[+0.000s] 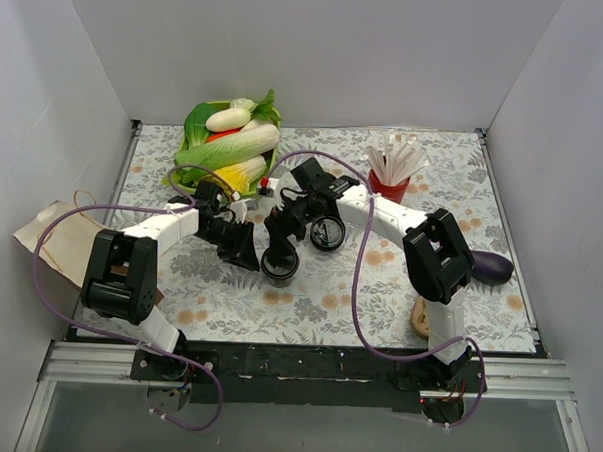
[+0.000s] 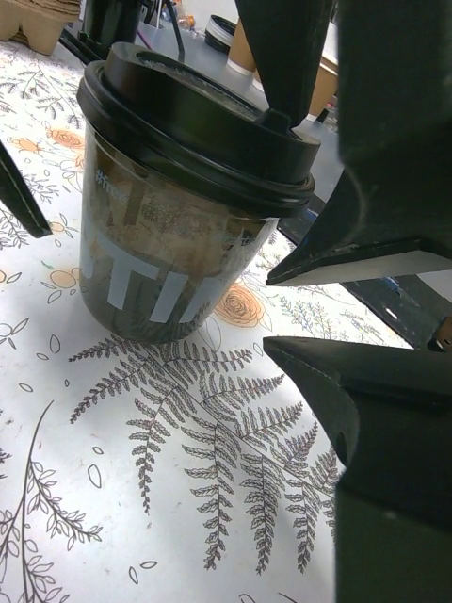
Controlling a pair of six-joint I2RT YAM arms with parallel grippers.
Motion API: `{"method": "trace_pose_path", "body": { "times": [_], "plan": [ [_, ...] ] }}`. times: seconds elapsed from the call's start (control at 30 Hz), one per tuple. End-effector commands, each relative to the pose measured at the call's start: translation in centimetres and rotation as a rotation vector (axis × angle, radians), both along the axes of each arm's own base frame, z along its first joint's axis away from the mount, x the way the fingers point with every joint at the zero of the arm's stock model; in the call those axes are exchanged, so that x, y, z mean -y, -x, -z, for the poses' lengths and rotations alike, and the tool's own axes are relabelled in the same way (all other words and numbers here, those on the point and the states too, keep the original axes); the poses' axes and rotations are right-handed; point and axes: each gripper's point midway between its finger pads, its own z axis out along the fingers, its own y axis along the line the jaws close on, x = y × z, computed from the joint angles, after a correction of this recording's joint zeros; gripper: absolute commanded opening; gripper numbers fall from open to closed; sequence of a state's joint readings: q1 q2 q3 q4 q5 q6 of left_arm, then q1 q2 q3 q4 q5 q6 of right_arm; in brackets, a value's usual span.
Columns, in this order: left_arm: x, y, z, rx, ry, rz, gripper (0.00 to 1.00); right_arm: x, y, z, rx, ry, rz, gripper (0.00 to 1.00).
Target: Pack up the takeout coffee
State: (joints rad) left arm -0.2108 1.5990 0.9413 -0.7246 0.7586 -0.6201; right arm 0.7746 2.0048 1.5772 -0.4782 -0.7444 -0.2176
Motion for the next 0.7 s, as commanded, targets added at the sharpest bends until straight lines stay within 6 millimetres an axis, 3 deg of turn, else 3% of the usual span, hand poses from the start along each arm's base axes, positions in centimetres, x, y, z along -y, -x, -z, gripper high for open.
{"method": "trace_pose_path", "body": {
  "times": [0.0, 0.13, 0.27, 0.47, 0.57, 0.67],
  "plan": [
    [0.5, -0.4, -1.1, 0.042, 0.042, 0.014, 0.29, -0.5, -0.6, -0.7, 0.017, -0.011, -0.002, 0.97],
    [0.2, -0.5, -1.1, 0.045, 0.019, -0.002, 0.32, -0.8, -0.4, -1.7, -0.01, -0.052, -0.011, 0.97],
    [-0.5, -0.8, -1.1, 0.063, -0.034, -0.023, 0.47, -0.5, -0.6, -3.5, -0.038, -0.1, -0.002, 0.98],
    [-1.7, -1.1, -1.6, 0.103, -0.089, -0.043, 0.6, 1.0, -1.0, -5.1, -0.153, -0.169, 0.028, 0.98],
    [-2.0, -1.2, -3.0, 0.125, -0.082, -0.039, 0.62, 2.0, -1.3, -4.8, -0.208, -0.19, 0.048, 0.98],
    [-1.2, -0.3, -6.3, 0.201, 0.041, 0.04, 0.66, 3.1, -1.4, -3.9, -0.296, -0.194, 0.078, 0.98]
  ]
}}
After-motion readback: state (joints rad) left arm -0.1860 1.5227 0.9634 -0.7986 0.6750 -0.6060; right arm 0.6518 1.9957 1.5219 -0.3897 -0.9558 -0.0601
